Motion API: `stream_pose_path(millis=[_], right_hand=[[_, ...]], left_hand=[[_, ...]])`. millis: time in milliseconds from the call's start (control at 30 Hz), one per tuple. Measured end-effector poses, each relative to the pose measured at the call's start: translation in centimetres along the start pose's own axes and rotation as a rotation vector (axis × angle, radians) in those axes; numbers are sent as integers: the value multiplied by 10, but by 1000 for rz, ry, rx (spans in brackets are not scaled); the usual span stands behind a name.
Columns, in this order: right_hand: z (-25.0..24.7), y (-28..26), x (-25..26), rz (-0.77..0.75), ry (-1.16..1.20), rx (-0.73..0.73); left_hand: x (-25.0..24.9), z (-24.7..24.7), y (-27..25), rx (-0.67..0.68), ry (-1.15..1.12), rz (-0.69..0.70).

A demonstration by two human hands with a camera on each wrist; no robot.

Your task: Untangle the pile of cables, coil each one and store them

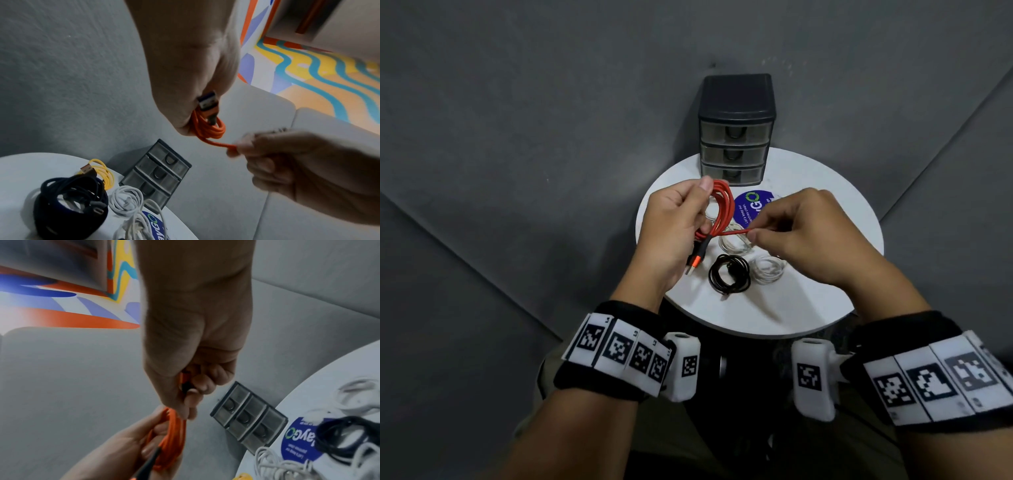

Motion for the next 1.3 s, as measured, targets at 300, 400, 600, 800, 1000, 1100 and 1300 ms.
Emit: stream_pose_path(millis=[300, 400, 600, 800, 1000, 1100, 1300], right_hand=[[5, 3, 19, -77, 445, 54], [9, 7, 22, -130, 413, 1], [12, 11, 20, -217, 257, -256], [14, 12, 17, -31, 420, -251], [22, 15, -3, 50, 463, -10], [22, 13, -14, 21, 413, 79], [20, 9, -31, 28, 354, 243]], left_hand=[[-3, 12, -6, 54, -32, -15], [-5, 12, -9, 98, -162, -61], [-12, 16, -13, 126, -143, 25], [-14, 17, -15, 146, -116, 40], [-3, 2, -7, 161, 34, 46], [4, -7, -10, 215, 156, 44], [16, -11, -13, 290, 243, 5]])
Point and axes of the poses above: each hand's wrist, its own y-axis towards the middle knuckle, its own z-axis out of the palm, x = y × z, the point moved 1 cm from there along y, towards the middle knuckle, and after that the axes turned 12 degrees about -x, right-handed, at the moved point
